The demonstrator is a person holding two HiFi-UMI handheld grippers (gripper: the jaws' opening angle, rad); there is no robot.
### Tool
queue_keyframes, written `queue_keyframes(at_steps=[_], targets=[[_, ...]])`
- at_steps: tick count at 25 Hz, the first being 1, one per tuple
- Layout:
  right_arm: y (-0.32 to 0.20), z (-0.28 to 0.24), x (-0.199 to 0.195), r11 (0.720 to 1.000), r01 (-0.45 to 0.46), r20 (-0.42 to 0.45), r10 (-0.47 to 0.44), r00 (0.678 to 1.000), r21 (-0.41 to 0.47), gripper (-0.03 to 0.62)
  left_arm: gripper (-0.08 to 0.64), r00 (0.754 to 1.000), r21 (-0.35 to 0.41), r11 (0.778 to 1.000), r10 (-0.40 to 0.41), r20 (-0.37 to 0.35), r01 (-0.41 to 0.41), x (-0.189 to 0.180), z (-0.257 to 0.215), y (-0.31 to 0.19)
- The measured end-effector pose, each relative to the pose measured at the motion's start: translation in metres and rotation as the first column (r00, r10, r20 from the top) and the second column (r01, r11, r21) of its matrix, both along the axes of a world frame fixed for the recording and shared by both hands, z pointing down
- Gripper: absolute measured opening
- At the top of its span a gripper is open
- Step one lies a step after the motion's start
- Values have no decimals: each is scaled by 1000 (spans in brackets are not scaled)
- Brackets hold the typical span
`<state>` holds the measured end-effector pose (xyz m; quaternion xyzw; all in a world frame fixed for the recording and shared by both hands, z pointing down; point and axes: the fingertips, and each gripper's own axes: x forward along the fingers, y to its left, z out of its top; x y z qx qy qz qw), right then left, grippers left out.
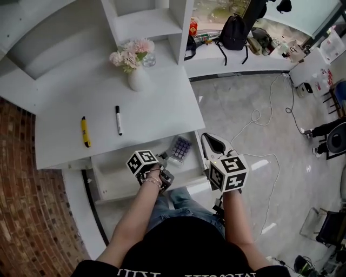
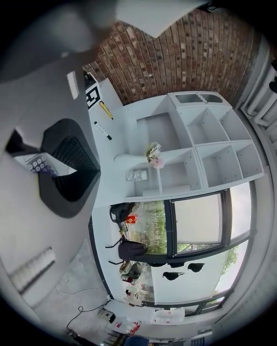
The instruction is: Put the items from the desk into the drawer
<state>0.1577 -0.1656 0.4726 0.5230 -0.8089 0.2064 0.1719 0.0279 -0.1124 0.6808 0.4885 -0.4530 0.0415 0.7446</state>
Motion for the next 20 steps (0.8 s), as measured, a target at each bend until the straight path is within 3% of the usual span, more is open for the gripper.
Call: queue_keyframes(at_steps=[6,11,15,20], targets=[[-8,-17,-20,999,20,19,-21,1000,46,9,388,979,193,981,-10,202,-29,-59,-43,-27],[-14,-32,-47,994,67,23,-69,997,89,9,388,932,323,944,-58,359,-65,-114,-80,-46],[-20,-48,-63,988,90,25,-94,995,129,9,387,872,447,889,-139,469,-98,-158,-124,-63],[-30,-73,-78,977,101,29,-108,994,189,9,388,775,580,796,-256,578,-170,-211,-187,-79]])
